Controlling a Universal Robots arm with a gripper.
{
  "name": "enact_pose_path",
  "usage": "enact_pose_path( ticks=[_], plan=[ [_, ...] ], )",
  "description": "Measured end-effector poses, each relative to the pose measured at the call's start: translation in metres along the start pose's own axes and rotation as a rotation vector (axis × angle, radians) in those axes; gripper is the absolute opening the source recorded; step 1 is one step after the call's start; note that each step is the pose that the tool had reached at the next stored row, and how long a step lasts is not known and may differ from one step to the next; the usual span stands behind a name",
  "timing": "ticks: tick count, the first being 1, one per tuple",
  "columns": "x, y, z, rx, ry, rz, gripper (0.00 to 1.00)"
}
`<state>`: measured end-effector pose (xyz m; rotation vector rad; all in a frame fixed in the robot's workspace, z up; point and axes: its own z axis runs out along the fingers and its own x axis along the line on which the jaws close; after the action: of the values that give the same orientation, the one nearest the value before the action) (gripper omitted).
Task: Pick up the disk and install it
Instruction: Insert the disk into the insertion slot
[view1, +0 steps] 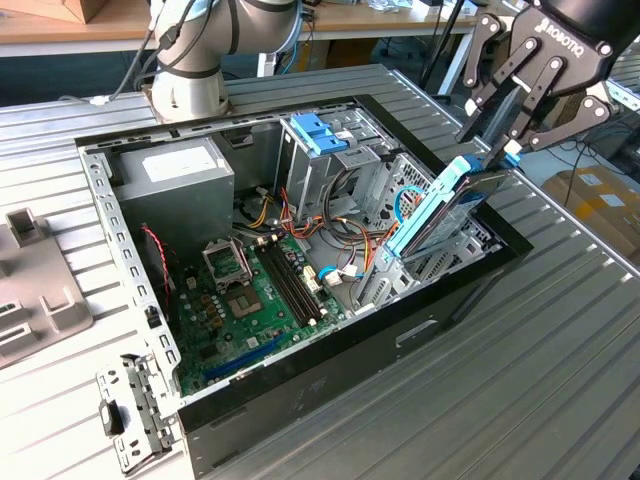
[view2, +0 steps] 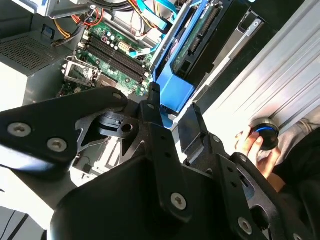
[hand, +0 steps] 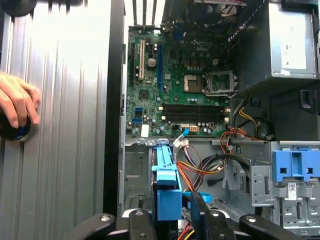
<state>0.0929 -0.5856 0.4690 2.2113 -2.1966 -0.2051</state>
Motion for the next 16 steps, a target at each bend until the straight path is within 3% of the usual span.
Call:
enact_pose_path(
  ticks=[7, 16],
  plan=[
    [0.0051, -0.004, 0.0128, -0.0006, 0.0001, 0.0, 0.42],
    [0.0066, -0.0078, 0.0298, -0.001, 0.0002, 0.0, 0.42]
  ],
)
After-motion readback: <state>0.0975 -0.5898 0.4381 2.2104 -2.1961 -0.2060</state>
